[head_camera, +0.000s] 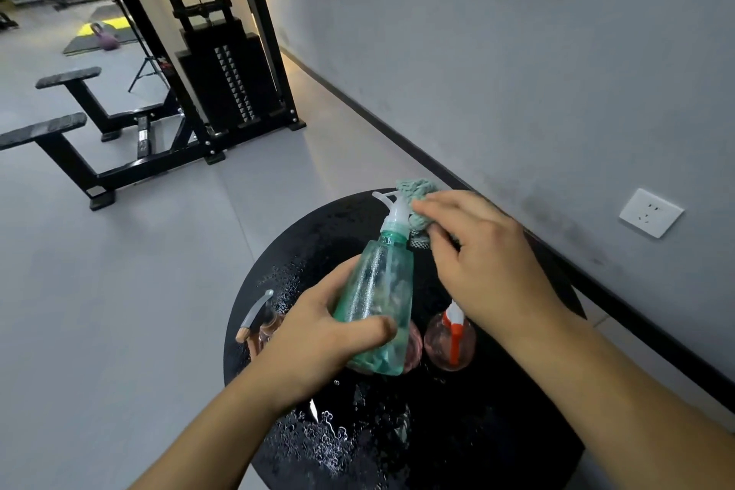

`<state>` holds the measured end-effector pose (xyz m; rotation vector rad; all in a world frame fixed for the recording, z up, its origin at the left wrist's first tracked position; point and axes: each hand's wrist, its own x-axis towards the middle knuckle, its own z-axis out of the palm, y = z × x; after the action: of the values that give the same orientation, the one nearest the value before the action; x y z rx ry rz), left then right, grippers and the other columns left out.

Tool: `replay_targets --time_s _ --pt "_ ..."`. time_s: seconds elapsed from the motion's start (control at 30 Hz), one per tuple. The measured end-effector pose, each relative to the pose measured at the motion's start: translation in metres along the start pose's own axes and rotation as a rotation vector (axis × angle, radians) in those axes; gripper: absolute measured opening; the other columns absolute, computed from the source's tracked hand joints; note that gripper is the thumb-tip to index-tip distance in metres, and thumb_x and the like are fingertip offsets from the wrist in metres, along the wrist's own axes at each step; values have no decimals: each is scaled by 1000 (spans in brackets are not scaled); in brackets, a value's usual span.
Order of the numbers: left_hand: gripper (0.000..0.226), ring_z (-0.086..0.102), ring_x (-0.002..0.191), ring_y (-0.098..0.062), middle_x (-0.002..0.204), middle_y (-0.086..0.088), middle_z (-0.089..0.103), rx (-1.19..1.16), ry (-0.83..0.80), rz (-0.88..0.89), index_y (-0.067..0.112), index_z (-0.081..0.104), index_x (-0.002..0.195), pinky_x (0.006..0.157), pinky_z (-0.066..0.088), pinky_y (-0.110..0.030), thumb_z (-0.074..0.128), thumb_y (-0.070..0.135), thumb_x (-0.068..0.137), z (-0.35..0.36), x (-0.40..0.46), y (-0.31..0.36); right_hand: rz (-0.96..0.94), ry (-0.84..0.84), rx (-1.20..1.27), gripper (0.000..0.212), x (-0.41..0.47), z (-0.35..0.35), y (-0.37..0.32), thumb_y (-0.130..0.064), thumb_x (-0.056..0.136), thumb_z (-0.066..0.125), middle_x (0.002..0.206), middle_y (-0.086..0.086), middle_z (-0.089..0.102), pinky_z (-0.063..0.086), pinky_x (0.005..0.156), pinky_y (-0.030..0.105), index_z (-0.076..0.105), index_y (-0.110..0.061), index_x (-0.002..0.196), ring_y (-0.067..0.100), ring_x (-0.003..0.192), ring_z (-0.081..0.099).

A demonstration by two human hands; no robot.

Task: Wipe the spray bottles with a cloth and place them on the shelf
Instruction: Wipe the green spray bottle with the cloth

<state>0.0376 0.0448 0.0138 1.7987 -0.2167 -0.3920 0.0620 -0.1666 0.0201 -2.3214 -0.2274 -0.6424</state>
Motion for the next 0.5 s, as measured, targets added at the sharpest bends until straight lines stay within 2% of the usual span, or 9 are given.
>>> replay_targets --time_s 0.17,0.33,0.5 --pt "67 79 89 -13 106 4 81 5 26 11 43 64 132 74 58 -17 77 17 72 -6 -3 2 53 25 -33 36 4 -8 9 -4 99 59 125 -9 67 41 102 6 73 -19 128 5 113 63" --pt "67 80 92 -17 109 4 81 -17 40 17 43 61 133 74 60 -21 78 18 73 -5 -2 2 -6 -39 -5 36 -1 -3 -3 -3 98 60 124 -8 66 39 102 4 72 -18 128 2 114 59" --pt "67 80 92 -21 108 0 81 -27 74 5 41 64 132 75 60 -23 76 15 72 -9 -2 0 63 -91 1 36 0 -8 -5 -3 96 59 118 -14 66 35 95 -3 75 -21 123 -3 106 58"
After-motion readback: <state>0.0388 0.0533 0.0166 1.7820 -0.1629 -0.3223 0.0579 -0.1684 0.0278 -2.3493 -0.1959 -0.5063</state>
